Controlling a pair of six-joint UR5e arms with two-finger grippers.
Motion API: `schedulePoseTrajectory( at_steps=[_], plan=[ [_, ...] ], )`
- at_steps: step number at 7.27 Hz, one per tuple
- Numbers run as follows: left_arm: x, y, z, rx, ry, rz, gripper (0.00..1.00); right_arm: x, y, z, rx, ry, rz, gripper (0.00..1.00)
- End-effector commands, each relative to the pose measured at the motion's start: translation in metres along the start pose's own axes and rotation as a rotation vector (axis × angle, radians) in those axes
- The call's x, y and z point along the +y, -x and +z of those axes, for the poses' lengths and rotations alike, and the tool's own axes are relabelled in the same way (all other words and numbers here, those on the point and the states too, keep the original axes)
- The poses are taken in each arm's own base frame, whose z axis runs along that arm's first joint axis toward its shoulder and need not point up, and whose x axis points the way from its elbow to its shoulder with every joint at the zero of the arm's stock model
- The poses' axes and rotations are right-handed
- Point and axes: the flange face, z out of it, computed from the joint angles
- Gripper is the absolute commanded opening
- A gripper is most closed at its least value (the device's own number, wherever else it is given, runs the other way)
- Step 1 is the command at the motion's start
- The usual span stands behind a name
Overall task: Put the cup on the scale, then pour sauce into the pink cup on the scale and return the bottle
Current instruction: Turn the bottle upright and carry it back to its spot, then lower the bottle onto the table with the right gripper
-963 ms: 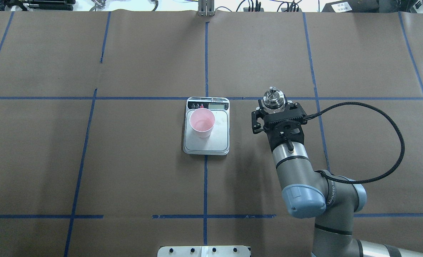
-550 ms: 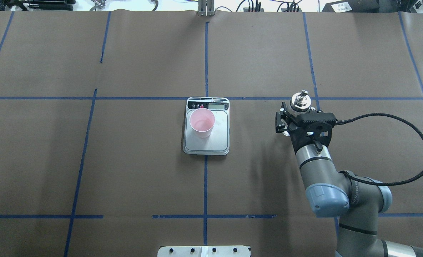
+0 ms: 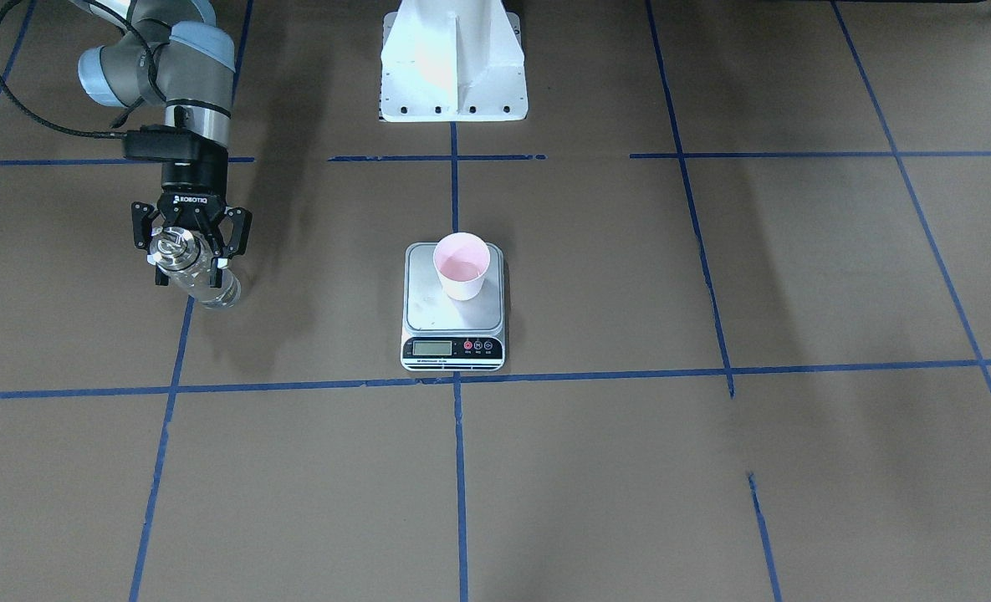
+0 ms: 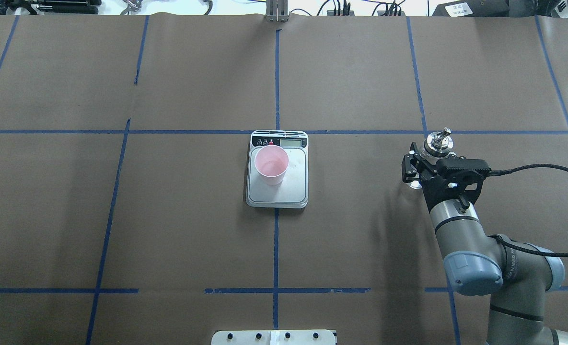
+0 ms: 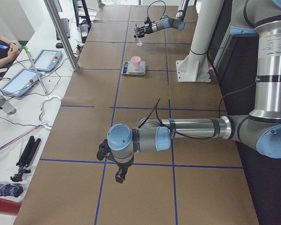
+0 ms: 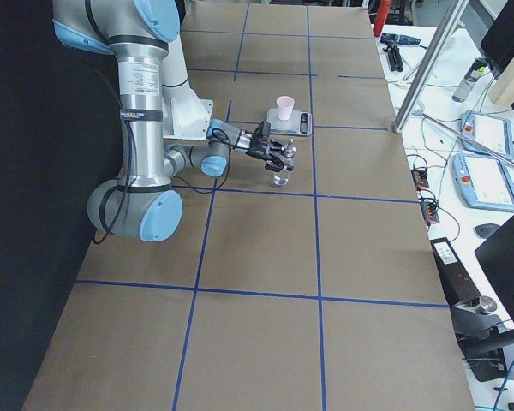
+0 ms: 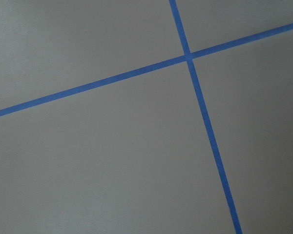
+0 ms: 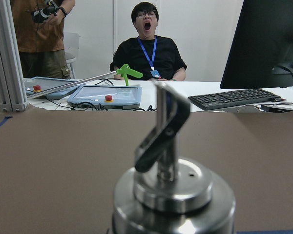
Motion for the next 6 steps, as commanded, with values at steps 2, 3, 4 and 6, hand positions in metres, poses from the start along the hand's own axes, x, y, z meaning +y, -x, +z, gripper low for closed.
schedulePoseTrajectory(
  at_steps=[2, 3, 4, 6],
  plan=[
    [-0.001, 0.000, -0.001, -0.001, -0.001, 0.001, 1.00, 0.003, -0.006, 0.002, 0.010, -0.008, 0.006, 0.00],
    [-0.001, 0.000, -0.001, -0.001, -0.001, 0.001, 1.00, 0.010, -0.011, 0.006, 0.020, -0.009, -0.009, 0.00],
    [-0.001, 0.000, -0.001, -0.001, -0.002, 0.002, 1.00, 0.013, -0.012, 0.007, 0.024, -0.008, -0.014, 0.00],
    [-0.001, 0.000, -0.001, -0.001, -0.001, 0.001, 1.00, 0.014, -0.013, 0.007, 0.025, -0.008, -0.016, 0.00]
  ],
)
